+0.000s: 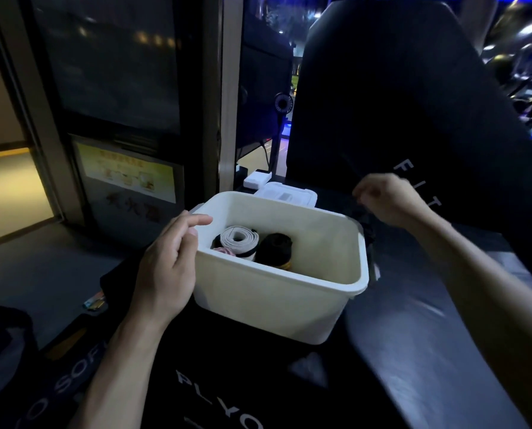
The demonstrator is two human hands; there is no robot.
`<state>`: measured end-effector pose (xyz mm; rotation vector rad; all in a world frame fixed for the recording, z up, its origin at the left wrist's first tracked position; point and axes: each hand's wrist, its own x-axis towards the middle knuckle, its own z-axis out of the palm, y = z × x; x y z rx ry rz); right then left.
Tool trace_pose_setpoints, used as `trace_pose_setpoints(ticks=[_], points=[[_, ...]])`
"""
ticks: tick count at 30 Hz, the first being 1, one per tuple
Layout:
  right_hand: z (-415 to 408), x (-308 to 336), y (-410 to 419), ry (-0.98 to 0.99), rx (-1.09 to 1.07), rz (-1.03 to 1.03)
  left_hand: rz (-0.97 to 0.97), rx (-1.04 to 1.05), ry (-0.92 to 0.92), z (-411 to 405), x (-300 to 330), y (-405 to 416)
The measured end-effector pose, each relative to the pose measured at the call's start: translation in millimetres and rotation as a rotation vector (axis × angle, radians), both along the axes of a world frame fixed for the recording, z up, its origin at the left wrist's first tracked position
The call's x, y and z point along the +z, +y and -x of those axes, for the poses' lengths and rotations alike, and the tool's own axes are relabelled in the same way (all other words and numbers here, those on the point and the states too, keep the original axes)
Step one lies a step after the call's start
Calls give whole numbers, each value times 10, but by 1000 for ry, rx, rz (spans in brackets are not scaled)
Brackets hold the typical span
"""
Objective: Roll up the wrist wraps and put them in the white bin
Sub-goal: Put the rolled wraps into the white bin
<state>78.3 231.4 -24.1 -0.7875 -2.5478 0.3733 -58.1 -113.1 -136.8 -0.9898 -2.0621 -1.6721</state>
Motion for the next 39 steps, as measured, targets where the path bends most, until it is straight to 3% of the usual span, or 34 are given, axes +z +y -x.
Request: trace_pose_setpoints(ticks=[2,4,16,22,25,27,30,33,39], points=[[-89,-282,234,-328,-43,-22,-15,1,5,6,-5,15],[-130,-482,326,-447,-5,26,-21,10,10,16,-9,33],[-215,-732,177,-158,-81,-52,-10,26,-16,-14,14,36],[-258,-178,14,320,-111,-74,-3,26,-11,-40,19,33],[-174,251,-309,447,63,-18,-6,19,-4,-42,22,27],[-93,398,-573,305,308,130,-8,13,-5,-31,19,19],[42,383,-941,-73,604,220,-12,0,-24,-24,12,9],[226,233,-1175,-333,656,50,-5,1,-30,-26,11,-7],[502,-44,-1330,-550,693,-62,9,-1,-35,-5,13,-22]])
